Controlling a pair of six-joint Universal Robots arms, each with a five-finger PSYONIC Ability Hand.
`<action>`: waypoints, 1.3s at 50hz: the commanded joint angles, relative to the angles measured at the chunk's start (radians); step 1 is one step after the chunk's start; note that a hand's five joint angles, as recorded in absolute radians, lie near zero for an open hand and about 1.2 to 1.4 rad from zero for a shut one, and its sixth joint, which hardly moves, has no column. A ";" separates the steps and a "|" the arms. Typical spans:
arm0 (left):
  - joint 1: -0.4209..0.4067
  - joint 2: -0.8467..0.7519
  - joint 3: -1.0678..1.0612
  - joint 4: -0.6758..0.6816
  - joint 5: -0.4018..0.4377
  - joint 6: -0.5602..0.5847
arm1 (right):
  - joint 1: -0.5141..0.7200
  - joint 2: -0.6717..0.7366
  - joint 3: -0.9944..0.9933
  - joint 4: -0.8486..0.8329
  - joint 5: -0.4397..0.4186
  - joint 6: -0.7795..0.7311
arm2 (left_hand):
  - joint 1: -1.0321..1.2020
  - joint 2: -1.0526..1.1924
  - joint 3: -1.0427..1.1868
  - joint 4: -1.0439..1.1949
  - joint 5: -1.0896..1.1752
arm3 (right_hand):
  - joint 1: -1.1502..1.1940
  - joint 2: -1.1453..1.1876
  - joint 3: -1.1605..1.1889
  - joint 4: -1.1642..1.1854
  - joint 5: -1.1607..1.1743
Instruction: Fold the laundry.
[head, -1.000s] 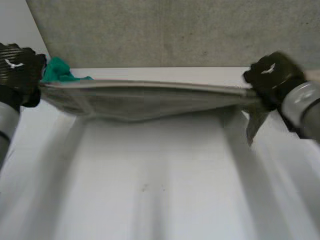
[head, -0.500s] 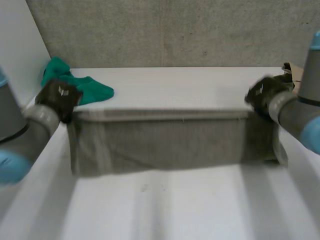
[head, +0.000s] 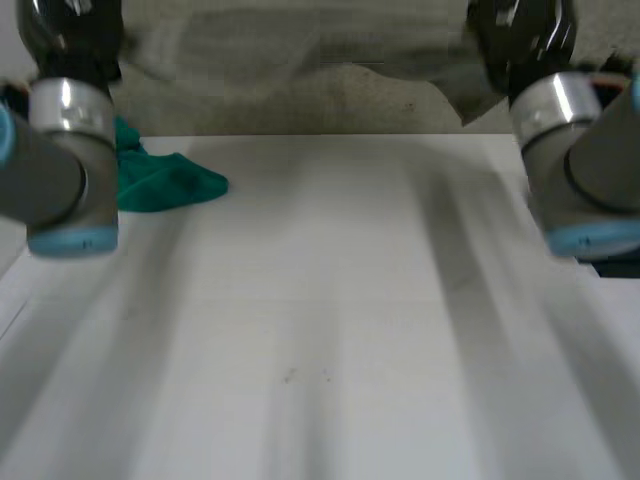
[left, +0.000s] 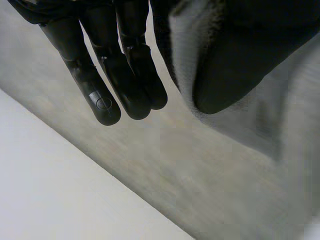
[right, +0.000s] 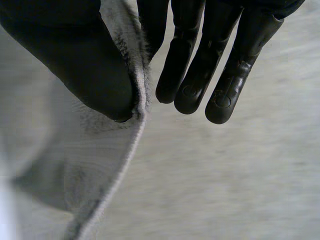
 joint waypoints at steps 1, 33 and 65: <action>0.031 -0.020 -0.218 -0.009 0.004 -0.049 | -0.049 0.060 0.158 0.100 -0.066 0.125 | 0.252 0.194 0.200 0.191 0.259 | 0.309 0.223 0.213 0.208 0.241; 0.083 -0.048 -0.370 -0.012 0.033 -0.064 | -0.231 0.256 0.178 0.391 -0.073 0.734 | 0.252 0.194 0.200 0.191 0.259 | -0.259 -0.346 -0.355 -0.361 -0.327; 0.181 0.560 -0.686 -0.833 0.120 0.230 | -0.477 -0.464 0.595 0.948 -0.234 -0.237 | 0.252 0.194 0.200 0.191 0.259 | 0.309 0.223 0.213 0.208 0.241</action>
